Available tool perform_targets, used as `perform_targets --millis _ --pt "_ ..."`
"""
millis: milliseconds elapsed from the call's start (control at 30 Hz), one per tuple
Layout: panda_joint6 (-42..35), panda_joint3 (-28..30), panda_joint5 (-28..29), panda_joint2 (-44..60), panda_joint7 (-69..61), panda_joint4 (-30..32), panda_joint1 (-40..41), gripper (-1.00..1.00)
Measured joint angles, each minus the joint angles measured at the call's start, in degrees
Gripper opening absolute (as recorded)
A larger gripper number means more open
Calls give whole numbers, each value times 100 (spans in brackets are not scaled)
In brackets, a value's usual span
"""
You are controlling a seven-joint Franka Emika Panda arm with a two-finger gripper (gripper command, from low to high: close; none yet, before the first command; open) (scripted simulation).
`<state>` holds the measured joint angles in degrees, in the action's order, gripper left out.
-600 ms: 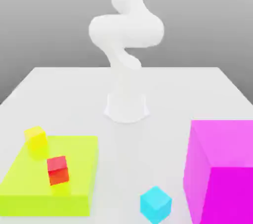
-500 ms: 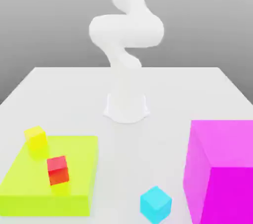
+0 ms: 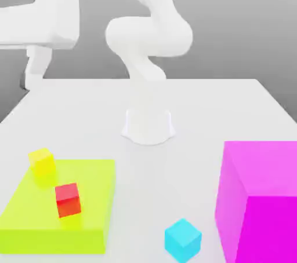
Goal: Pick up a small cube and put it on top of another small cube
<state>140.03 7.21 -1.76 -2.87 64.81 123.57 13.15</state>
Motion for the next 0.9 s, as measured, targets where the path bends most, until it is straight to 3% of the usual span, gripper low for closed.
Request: perform_targets --millis 467,600,633,900 --pt "521 431 -760 2958 851 -568 873 0" --pt "1010 286 -986 3790 803 -765 1079 0" --pt "1121 247 -1021 3945 782 -804 1113 -100" --pt "1031 281 -1004 3825 794 -773 1089 -100"
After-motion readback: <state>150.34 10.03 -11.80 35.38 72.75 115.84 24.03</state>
